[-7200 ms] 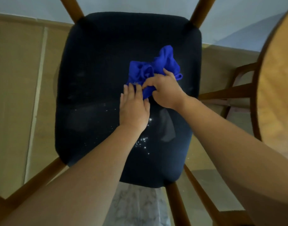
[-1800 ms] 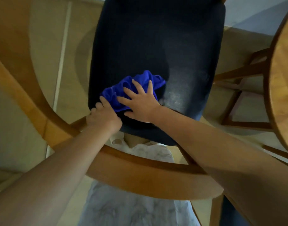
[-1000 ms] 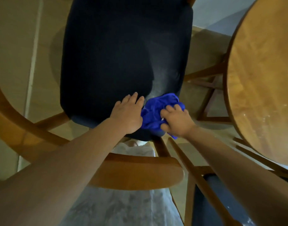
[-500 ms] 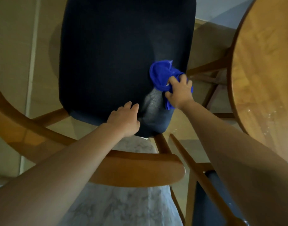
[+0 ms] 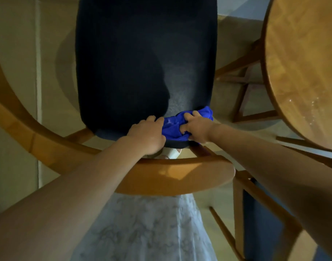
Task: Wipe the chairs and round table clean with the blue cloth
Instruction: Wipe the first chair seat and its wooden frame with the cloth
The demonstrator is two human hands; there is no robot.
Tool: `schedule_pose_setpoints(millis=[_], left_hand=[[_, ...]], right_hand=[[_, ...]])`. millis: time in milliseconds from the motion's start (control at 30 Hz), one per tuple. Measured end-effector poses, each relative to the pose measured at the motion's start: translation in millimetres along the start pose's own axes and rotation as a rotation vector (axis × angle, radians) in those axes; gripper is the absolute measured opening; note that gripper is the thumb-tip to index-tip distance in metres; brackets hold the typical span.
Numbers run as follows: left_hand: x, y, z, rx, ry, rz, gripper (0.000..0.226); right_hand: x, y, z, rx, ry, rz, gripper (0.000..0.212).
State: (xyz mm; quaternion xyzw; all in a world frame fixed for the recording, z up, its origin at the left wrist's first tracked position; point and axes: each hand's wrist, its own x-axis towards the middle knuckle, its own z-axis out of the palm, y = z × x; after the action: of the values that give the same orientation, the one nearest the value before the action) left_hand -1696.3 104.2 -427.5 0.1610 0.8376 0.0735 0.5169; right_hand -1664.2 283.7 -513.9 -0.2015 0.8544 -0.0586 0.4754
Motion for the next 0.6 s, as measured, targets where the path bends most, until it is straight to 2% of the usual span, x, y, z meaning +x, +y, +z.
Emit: schedule_pose_setpoints(millis=[100,200,267,400,500,600], left_hand=[[-12,-8,-3,0.025,-0.008,0.045,0.062],[-17,-17,-6,0.051,-0.002,0.067,0.061],[-19,-18,-4,0.058,-0.012,0.086,0.059],[-22,-13,-2,0.024,-0.022,0.146,0.057],[-22,0,0,-0.026,0.045,0.214,0.054],[-29,26,8,-0.055,0.133,0.322,0.051]], right_hand=[[-9,1,15,-0.016,-0.066,0.043,0.030],[-18,1,17,0.130,-0.063,0.143,0.023],[-16,4,22,0.190,-0.030,0.207,0.028],[-46,22,42,0.450,-0.017,0.577,0.031],[-88,17,59,0.724,0.141,0.702,0.030],[-125,-6,71,1.167,0.417,0.761,0.018]])
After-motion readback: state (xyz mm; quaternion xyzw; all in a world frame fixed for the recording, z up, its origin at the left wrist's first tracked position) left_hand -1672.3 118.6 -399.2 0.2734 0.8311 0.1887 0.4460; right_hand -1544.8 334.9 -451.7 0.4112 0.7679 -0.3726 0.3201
